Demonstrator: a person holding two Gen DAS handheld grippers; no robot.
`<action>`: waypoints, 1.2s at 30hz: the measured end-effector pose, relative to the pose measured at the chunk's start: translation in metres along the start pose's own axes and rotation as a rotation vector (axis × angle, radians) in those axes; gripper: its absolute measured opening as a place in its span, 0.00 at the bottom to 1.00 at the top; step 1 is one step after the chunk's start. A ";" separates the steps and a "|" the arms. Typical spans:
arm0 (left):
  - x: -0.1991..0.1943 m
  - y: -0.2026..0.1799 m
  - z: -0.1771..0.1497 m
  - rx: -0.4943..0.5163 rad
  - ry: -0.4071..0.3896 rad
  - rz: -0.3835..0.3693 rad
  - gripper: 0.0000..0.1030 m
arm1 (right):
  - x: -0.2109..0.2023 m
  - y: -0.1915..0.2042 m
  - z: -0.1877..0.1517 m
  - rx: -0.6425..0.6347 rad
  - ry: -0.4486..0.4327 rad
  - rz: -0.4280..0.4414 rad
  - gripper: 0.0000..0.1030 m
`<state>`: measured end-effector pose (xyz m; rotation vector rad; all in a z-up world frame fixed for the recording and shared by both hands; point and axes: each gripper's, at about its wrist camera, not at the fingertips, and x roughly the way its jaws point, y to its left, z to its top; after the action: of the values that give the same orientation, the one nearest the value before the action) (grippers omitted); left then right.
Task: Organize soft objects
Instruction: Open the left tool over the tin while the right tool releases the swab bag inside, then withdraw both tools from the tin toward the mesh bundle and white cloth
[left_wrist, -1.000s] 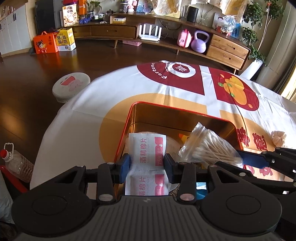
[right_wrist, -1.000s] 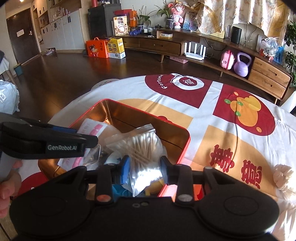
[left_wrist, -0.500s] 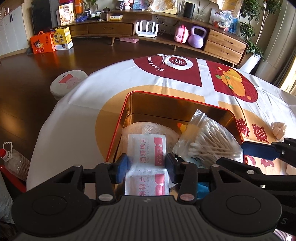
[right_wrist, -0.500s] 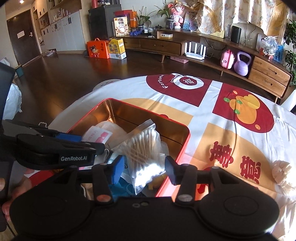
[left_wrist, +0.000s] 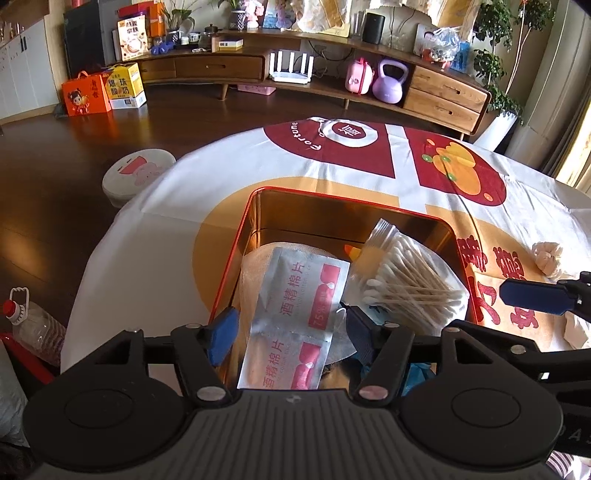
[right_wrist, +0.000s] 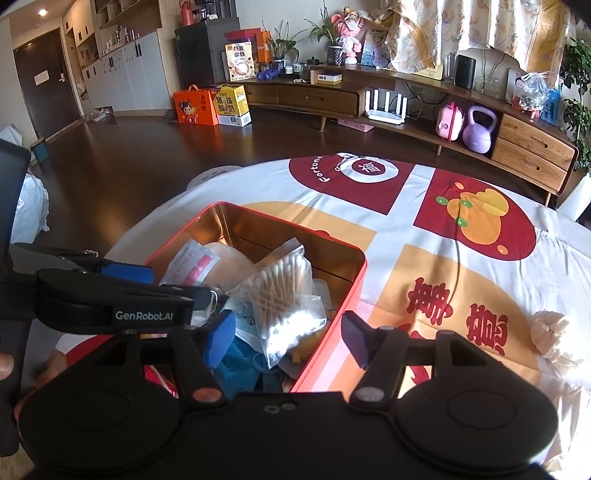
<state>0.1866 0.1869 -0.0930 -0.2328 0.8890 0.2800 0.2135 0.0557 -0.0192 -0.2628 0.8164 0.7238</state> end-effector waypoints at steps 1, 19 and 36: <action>-0.002 -0.001 -0.001 0.001 -0.004 -0.001 0.63 | -0.002 0.000 0.000 0.002 -0.003 0.001 0.62; -0.047 -0.030 -0.012 0.074 -0.078 -0.031 0.74 | -0.061 -0.013 -0.013 0.026 -0.076 0.045 0.76; -0.080 -0.072 -0.026 0.087 -0.117 -0.115 0.82 | -0.124 -0.046 -0.045 0.058 -0.151 0.017 0.97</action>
<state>0.1436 0.0996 -0.0399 -0.1840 0.7668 0.1462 0.1618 -0.0598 0.0404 -0.1471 0.6956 0.7254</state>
